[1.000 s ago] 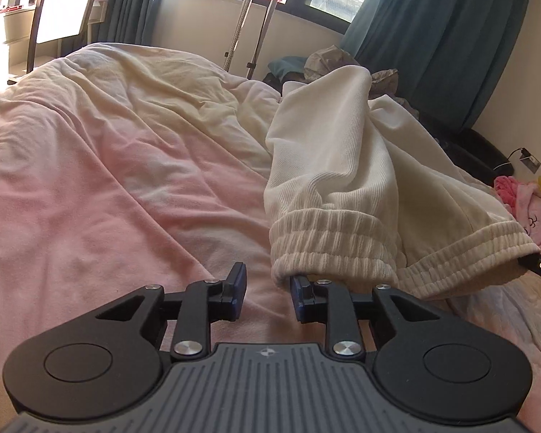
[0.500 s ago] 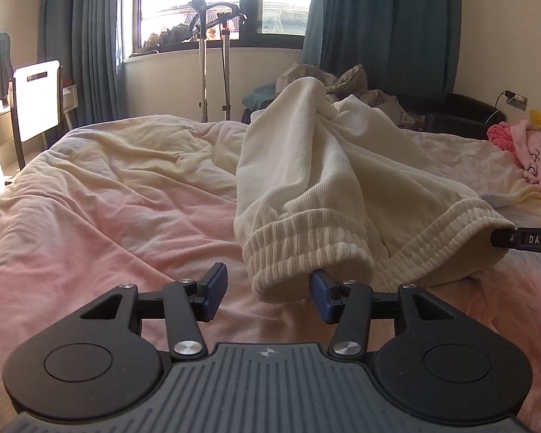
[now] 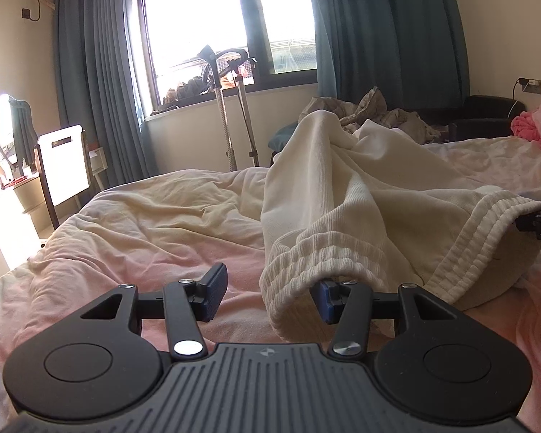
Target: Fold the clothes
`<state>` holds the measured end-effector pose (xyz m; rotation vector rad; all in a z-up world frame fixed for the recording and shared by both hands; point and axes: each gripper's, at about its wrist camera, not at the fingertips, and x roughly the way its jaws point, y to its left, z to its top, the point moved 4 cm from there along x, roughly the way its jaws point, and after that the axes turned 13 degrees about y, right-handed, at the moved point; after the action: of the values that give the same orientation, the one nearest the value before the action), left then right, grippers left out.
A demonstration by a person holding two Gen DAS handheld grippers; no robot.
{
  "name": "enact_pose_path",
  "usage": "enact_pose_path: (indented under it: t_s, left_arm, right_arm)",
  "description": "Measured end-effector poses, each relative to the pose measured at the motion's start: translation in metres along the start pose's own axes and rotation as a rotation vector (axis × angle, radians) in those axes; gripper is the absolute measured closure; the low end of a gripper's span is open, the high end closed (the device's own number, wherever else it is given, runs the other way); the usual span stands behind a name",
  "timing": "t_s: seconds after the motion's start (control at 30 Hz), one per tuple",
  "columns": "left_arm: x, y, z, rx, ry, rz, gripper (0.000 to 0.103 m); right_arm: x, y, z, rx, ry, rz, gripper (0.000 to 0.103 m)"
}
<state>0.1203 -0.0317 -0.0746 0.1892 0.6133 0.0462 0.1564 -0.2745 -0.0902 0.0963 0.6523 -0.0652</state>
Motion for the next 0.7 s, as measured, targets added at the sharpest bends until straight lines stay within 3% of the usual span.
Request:
enact_pose_path:
  t_s: [0.3,0.47,0.7]
  left_arm:
    - [0.001,0.023,0.008,-0.107,-0.007,0.012,0.046]
    - [0.004,0.035,0.009,-0.161,0.017,0.013,0.041]
    - [0.017,0.057,0.005,-0.255,0.066,0.027,0.041]
  right_arm:
    - [-0.013,0.001,0.011,-0.016,-0.087,-0.017,0.09]
    - [0.012,-0.009,0.0,0.037,0.042,-0.036,0.09]
    - [0.017,-0.012,-0.005,0.054,0.054,-0.03,0.089]
